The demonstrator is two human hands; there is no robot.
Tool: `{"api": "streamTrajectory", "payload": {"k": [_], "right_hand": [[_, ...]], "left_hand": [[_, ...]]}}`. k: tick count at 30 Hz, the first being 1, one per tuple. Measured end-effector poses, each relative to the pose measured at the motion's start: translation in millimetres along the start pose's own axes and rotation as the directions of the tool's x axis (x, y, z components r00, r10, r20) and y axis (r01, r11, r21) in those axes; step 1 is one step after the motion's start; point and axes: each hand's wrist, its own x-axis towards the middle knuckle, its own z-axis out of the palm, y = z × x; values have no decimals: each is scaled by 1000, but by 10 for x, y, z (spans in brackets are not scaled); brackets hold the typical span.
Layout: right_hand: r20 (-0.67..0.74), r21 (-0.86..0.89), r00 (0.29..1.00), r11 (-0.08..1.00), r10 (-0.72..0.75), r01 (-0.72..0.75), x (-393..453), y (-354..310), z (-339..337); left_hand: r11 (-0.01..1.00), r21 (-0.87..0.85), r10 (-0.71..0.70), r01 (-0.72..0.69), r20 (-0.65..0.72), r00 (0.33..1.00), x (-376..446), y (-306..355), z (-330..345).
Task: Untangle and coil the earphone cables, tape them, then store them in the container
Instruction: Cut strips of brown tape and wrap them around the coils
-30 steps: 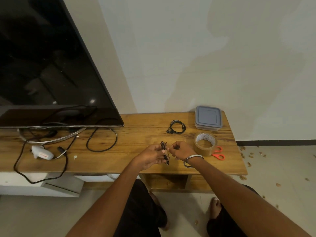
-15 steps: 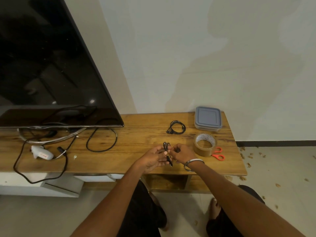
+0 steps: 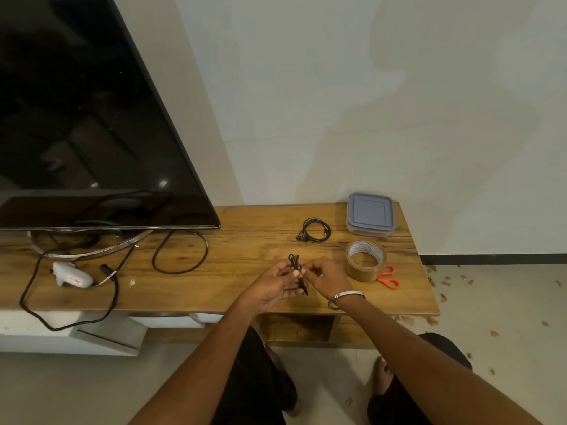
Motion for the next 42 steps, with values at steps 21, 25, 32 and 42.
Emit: {"api": "streamTrajectory", "payload": {"k": [21,25,32,42], "right_hand": [[80,123,997,992,-3,-7,40,153,115],[117,175,992,983,35,-55,-9,91,85],[198,308,979,945,46,-107,-66,60,47],[220,371,972,914,85,-164,-42,51,67]], "left_hand": [[1000,4,6,-6,25,1000,12,-53,-54],[999,27,28,-29,44,999,-13,-44,-17],[999,34,30,-32,60,998,-24,-36,-43],[992,-126,16,3,148,989,-31,-52,-149]]}}
